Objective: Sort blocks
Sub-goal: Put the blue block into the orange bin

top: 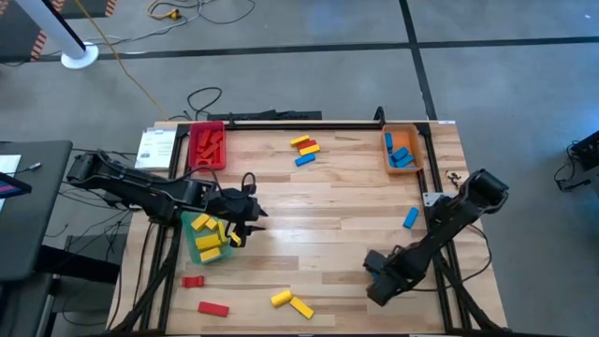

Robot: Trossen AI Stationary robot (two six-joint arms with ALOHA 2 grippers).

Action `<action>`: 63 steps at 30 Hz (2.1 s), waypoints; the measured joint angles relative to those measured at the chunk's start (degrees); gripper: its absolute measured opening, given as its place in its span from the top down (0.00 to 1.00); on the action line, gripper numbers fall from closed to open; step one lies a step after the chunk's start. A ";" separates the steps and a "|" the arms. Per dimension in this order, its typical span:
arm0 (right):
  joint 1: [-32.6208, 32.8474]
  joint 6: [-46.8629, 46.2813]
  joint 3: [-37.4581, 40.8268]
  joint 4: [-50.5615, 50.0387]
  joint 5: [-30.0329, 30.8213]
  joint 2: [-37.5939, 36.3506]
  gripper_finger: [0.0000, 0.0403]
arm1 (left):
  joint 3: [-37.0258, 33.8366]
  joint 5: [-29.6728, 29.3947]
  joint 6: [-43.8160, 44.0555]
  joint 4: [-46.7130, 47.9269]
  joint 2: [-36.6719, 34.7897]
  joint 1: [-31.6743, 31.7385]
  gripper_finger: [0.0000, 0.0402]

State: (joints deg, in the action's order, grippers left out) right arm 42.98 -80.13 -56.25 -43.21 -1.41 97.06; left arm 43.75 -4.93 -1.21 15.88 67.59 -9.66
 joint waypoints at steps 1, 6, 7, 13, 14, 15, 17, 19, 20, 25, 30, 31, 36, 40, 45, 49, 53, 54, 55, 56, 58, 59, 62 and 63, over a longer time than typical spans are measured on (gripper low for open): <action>-0.02 0.11 0.00 -0.01 -0.17 0.58 0.28 | 0.02 0.00 0.00 -0.04 0.00 -0.12 0.52; -0.84 1.50 -0.11 0.01 -1.49 2.69 0.28 | 0.01 0.02 -0.02 -0.29 0.00 -0.87 0.52; -1.05 1.76 -0.19 0.10 -1.59 3.13 0.29 | 0.01 0.02 -0.02 -0.28 0.00 -0.99 0.52; -2.56 2.59 -0.15 -0.27 -2.27 3.21 0.39 | 0.01 0.02 -0.05 -0.41 0.00 -1.26 0.52; -2.82 2.92 -0.21 -0.47 -2.40 3.21 0.43 | 0.02 0.01 -0.05 -0.43 0.00 -1.26 0.52; -3.02 3.46 -0.33 -0.57 -2.56 3.23 0.47 | 0.01 0.02 -0.05 -0.43 0.00 -1.26 0.52; -3.37 4.38 -0.51 -0.69 -2.57 3.28 0.56 | 0.01 0.02 -0.04 -0.65 0.00 -1.26 0.52; -3.82 5.40 -0.86 -0.73 -3.00 3.28 0.66 | 0.02 0.00 -0.05 -1.15 0.00 -1.26 0.52; -4.03 6.13 -1.11 -0.67 -3.01 3.28 0.70 | 0.02 0.01 -0.05 -1.53 0.00 -1.26 0.52; -5.72 10.07 -2.79 0.22 -1.59 3.44 0.79 | 0.02 0.02 -0.05 -3.54 0.00 -1.26 0.52; -8.42 15.52 -5.20 0.14 2.04 3.49 0.71 | 0.02 0.02 0.29 -4.47 0.00 -1.29 0.52; -9.08 16.79 -5.69 -0.30 2.47 3.49 0.70 | 0.02 0.02 0.48 -4.77 0.00 -1.44 0.52; -12.97 22.98 -8.29 -4.80 5.82 3.47 0.69 | 0.02 0.04 0.80 -7.10 0.00 -3.19 0.52; -16.75 27.38 -10.24 -9.58 9.78 3.43 0.70 | 0.01 0.04 0.82 -9.28 0.00 -4.89 0.52; -21.83 32.92 -12.07 -14.67 14.23 3.41 0.70 | -2.80 0.04 0.83 -15.48 0.02 -6.54 0.52; -26.11 37.27 -13.03 -15.92 17.42 3.41 0.70 | -6.32 0.09 1.89 -21.12 0.04 -6.91 0.52; -30.47 42.20 -13.81 -16.42 19.12 3.38 0.70 | -9.62 0.00 2.95 -26.96 0.04 -7.00 0.52; -31.63 43.38 -14.03 -16.36 19.54 3.38 0.70 | -10.60 -0.02 3.01 -28.93 0.04 -7.01 0.52; -32.74 44.52 -14.23 -16.37 19.82 3.38 0.70 | -11.51 0.00 2.99 -30.87 0.04 -7.05 0.52; -33.99 45.69 -14.43 -16.42 20.02 3.36 0.70 | -12.41 -0.01 3.01 -33.02 0.04 -7.11 0.52; -36.31 47.77 -14.78 -16.36 20.88 3.36 0.70 | -14.26 -0.02 2.79 -37.43 0.04 -7.16 0.52; -37.51 48.91 -14.95 -16.33 21.22 3.35 0.70 | -15.00 -0.01 2.71 -39.02 0.04 -7.16 0.52; -41.24 52.43 -15.47 -16.34 21.32 3.17 0.70 | -16.95 -0.02 2.63 -42.19 0.04 -7.16 0.52; -42.60 53.53 -15.47 -16.24 21.32 2.80 0.70 | -17.50 -0.02 2.66 -43.05 0.04 -7.16 0.52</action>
State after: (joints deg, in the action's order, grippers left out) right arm 0.38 -26.60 -71.72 -59.45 19.90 99.86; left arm 26.25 -4.95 1.44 -27.17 67.64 -16.82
